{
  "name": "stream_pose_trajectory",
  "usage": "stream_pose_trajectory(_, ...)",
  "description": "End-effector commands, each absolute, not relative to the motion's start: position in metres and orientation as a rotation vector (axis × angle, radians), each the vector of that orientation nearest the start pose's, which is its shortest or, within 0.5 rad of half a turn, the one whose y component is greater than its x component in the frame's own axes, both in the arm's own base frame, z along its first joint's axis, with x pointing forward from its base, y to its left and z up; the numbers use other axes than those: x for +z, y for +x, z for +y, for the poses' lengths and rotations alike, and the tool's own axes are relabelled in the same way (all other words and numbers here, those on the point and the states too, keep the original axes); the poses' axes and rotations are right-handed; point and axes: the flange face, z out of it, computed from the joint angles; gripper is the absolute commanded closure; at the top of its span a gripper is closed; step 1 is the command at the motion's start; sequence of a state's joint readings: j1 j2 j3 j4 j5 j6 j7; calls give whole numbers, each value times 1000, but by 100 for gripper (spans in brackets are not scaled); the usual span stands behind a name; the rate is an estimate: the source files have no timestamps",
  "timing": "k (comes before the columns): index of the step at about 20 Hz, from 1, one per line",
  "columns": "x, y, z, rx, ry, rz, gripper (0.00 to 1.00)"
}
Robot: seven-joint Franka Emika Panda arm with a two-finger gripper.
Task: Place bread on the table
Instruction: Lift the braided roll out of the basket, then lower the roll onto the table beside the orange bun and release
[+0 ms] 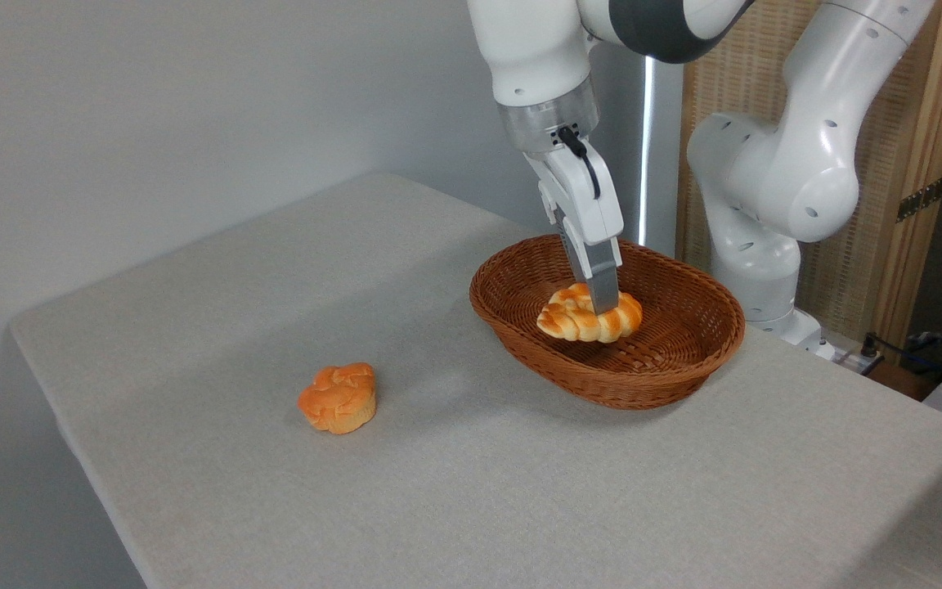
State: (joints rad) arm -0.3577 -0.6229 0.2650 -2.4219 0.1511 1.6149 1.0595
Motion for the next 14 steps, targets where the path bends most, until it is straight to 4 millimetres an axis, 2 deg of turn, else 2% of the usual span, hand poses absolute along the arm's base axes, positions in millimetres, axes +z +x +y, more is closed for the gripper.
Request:
stream_pose_trajectory(1,525,361,1,222,-2628,1873,53)
stream_pose_trajectory(5,561,399,6,5,-2710,1839,53)
stream_pose_trajectory(7,566,420,5,-133,-2683,1809,53)
stream_pose_trajectory(9,569,441,7,-287,-2641,1757,53)
stream_pose_trajectory(11,569,453,14,-395,-2638,1706,53)
stream_pose_trajectory(14,553,465,24,-371,-2613,1714,53)
